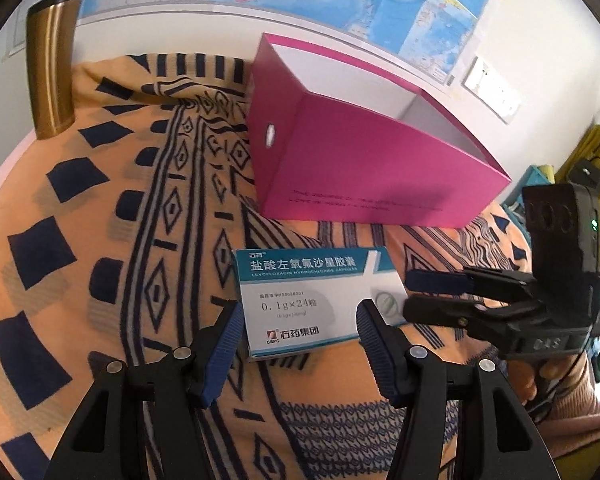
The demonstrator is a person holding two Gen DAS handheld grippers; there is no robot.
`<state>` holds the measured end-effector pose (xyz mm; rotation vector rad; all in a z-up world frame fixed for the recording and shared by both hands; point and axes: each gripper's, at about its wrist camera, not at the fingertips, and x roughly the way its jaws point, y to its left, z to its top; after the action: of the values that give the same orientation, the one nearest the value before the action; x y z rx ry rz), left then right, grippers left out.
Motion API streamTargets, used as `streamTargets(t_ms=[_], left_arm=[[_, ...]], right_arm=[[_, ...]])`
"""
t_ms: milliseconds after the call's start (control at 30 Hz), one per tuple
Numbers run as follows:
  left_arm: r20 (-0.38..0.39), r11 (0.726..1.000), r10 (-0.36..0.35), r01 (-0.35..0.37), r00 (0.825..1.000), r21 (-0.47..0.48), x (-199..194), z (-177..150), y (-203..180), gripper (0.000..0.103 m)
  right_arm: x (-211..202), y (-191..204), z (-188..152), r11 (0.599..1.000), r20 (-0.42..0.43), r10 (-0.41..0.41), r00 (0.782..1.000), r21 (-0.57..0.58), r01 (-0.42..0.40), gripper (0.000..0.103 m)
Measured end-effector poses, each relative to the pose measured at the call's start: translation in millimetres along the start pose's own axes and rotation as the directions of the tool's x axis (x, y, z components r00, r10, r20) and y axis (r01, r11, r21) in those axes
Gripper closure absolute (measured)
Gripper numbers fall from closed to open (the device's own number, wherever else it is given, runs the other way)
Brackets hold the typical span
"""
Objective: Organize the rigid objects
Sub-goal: 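Move the right gripper to the white-and-teal medicine box and grasp it, then lift the medicine box with the right gripper and carry it to the box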
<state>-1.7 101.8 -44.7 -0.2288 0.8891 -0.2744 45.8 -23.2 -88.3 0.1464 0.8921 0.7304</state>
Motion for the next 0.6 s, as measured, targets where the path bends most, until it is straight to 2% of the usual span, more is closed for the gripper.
streamTargets(t_ms=[367, 533, 600], left_arm=[[-0.029, 0.997, -0.061, 0.062, 0.998, 0.044, 10.4, -4.3, -29.5, 0.046], [-0.035, 0.998, -0.049, 0.05, 0.998, 0.048, 14.2, -2.4, -32.7, 0.052], [-0.042, 0.998, -0.045, 0.047, 0.998, 0.035, 16.2, -1.9, -29.8, 0.058]], right_arm=[[-11.7, -12.1, -4.3, 0.999, 0.0, -0.048, 0.999, 0.014, 0.048, 0.052], [-19.3, -21.1, -5.3, 0.997, 0.011, -0.063, 0.998, 0.034, 0.062, 0.052], [-20.1, -25.2, -4.5, 0.997, 0.016, -0.067, 0.998, 0.047, 0.066, 0.052]])
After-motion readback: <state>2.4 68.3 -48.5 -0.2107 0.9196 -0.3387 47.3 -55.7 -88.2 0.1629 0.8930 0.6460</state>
